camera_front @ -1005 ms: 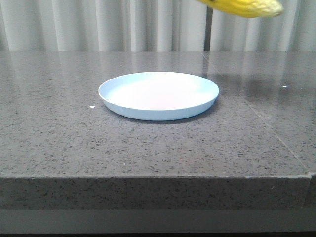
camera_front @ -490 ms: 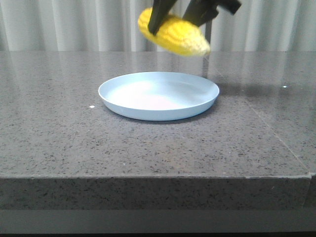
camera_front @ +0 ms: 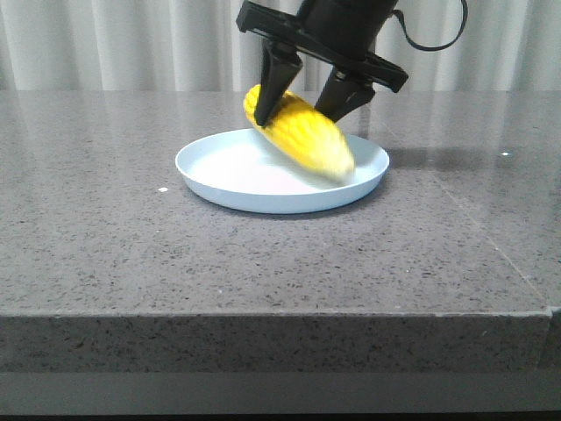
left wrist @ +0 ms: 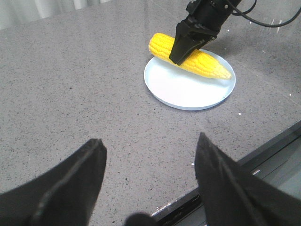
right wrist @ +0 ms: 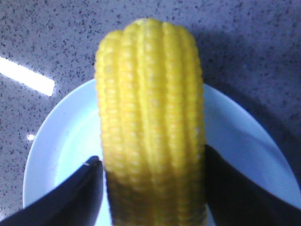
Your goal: Place corn on plate with both arms
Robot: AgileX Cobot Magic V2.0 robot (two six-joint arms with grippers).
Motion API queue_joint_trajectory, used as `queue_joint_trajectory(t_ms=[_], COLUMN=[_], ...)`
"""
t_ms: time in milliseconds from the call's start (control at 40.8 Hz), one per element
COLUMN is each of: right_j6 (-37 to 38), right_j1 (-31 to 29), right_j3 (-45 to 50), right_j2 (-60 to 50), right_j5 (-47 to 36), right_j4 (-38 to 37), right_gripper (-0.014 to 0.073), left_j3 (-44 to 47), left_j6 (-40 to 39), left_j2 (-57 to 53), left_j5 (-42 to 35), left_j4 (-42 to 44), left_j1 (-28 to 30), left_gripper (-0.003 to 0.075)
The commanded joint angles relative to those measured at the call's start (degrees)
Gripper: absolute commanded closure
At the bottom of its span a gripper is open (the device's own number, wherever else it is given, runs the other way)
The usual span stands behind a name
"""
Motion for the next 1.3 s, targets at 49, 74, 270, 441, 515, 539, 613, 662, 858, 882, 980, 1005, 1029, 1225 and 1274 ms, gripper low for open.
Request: queue_joint_trajectory(t_ms=[49, 74, 270, 441, 515, 539, 613, 662, 858, 882, 980, 1005, 1029, 1225, 1274], right_j6=[-1.7, -1.7, -1.8, -2.5, -3.1, -3.1, -3.1, -3.1, -3.1, -3.1, -3.1, -3.1, -3.1, -3.1, -3.1], right_j1=[0.0, 0.0, 0.0, 0.2, 0.6, 0.8, 1.5, 2.0, 2.5, 2.5, 2.5, 2.5, 2.5, 2.5, 2.5], right_j3=[-1.9, -1.9, -1.9, -1.9, -1.9, -1.8, -1.8, -1.7, 3.1, 4.0, 9.0, 10.5, 11.6, 21.6, 24.1], right_j2=[-4.5, -4.8, -9.7, -16.7, -19.9, -20.9, -24.3, -26.4, -35.8, -37.2, -42.7, -43.8, -44.9, -54.8, -57.2], right_j5=[-2.2, -2.2, -1.5, 1.5, 3.8, 4.4, 6.6, 7.9, 8.2, 8.0, 6.8, 6.4, 6.1, 4.0, 3.3], right_j4=[1.1, 0.8, -5.5, -12.4, -15.5, -16.4, -19.5, -21.9, -23.4, -23.4, -23.4, -23.4, -23.4, -23.4, -23.4], right_gripper=[-0.0064, -0.0063, -0.0062, -0.0062, -0.0062, -0.0062, -0.0062, -0.0062, -0.0062, -0.0062, -0.0062, -0.0062, -0.0062, -0.0062, -0.0062], left_j3=[-1.3, -1.3, -1.3, -1.3, -1.3, -1.3, -1.3, -1.3, -1.3, -1.3, -1.3, -1.3, -1.3, -1.3, -1.3], left_j6=[-0.6, -0.6, -0.6, -0.6, -0.6, -0.6, -0.6, -0.6, -0.6, -0.6, -0.6, -0.6, -0.6, -0.6, -0.6], left_j2=[0.4, 0.4, 0.4, 0.4, 0.4, 0.4, 0.4, 0.4, 0.4, 0.4, 0.4, 0.4, 0.4, 0.4, 0.4], left_j5=[-4.1, -4.1, -4.1, -4.1, -4.1, -4.1, -4.1, -4.1, -4.1, -4.1, -4.1, -4.1, -4.1, -5.0, -5.0], left_j4=[0.2, 0.2, 0.2, 0.2, 0.2, 0.2, 0.2, 0.2, 0.2, 0.2, 0.2, 0.2, 0.2, 0.6, 0.6], left_j1=[-0.4, -0.4, -0.4, -0.4, -0.4, -0.4, -0.4, -0.4, -0.4, -0.4, -0.4, -0.4, -0.4, -0.4, -0.4], left_gripper=[0.0302, 0.0302, 0.0302, 0.0302, 0.0302, 0.0302, 0.0302, 0.0302, 0.0302, 0.0302, 0.0302, 0.0302, 0.0302, 0.0302, 0.0302])
